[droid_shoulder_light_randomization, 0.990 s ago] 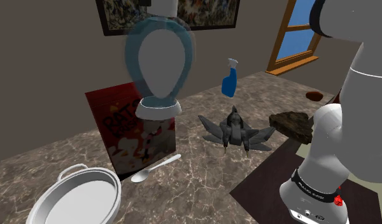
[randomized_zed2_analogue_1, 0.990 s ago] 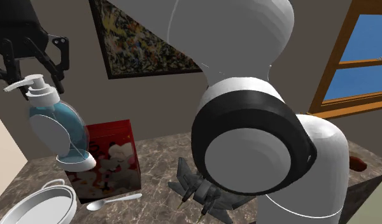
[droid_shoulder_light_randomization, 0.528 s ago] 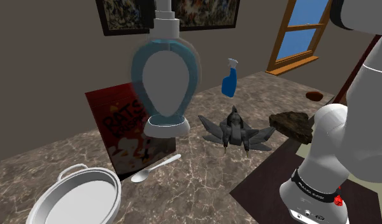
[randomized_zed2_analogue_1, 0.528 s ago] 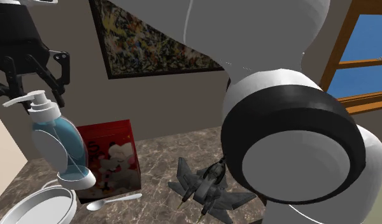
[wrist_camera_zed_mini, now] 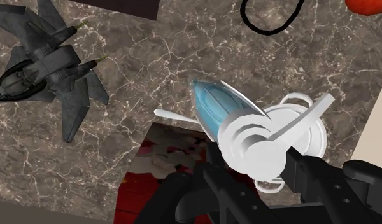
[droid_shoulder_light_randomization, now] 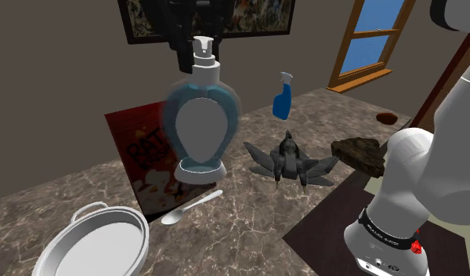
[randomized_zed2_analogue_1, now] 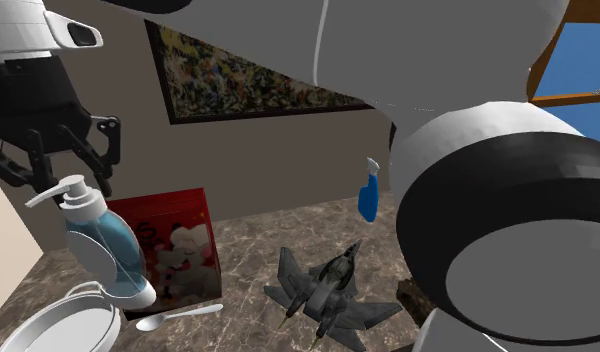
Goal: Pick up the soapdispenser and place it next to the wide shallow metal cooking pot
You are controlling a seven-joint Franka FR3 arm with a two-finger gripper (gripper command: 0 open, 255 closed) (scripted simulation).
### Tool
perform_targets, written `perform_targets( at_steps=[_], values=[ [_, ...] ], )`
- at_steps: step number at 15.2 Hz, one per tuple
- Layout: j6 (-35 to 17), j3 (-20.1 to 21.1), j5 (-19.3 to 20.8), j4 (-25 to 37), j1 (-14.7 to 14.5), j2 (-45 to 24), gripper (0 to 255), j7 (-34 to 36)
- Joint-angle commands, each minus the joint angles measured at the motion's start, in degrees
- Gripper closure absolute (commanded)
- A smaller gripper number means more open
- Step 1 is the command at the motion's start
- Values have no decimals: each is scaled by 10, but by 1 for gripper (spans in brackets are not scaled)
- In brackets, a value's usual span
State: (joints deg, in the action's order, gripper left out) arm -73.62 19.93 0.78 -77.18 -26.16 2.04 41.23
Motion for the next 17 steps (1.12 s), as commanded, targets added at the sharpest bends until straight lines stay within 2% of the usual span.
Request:
perform_targets(
  at_steps=[1, 17],
  values=[
    [-21, -3, -4, -32, 2, 13, 255, -3],
    [-157, -10, -21, -221, 5, 68, 255, -15]
  ],
)
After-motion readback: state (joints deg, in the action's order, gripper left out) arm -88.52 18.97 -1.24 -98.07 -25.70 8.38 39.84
